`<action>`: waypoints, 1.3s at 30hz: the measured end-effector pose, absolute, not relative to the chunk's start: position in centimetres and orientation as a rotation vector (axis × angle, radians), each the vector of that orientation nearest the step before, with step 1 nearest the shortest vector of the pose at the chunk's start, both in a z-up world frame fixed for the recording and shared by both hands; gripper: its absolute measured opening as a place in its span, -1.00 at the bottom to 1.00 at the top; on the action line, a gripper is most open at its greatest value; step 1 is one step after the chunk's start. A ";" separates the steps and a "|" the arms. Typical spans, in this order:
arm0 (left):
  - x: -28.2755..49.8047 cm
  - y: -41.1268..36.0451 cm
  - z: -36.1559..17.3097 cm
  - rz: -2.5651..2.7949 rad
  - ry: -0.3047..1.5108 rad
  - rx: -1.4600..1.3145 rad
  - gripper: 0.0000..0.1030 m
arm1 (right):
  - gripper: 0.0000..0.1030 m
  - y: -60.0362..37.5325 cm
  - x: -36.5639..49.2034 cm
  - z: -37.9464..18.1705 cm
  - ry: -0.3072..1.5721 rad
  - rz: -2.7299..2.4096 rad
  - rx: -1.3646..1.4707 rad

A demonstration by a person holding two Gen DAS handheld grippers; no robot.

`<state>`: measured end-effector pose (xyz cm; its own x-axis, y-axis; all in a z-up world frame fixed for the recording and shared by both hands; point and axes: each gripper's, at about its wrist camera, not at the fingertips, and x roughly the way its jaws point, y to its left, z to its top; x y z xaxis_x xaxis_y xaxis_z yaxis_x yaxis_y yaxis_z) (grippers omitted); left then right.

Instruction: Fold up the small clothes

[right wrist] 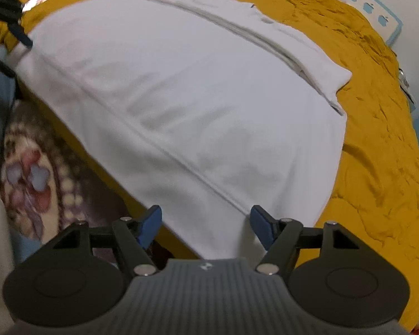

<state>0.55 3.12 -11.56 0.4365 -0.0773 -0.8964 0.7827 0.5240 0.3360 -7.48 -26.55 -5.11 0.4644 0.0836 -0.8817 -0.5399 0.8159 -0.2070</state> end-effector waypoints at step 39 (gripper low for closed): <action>2.7 2.1 0.5 -0.291 0.441 0.814 -0.83 | -1.00 -27.1 -6.0 8.3 0.606 0.237 -0.741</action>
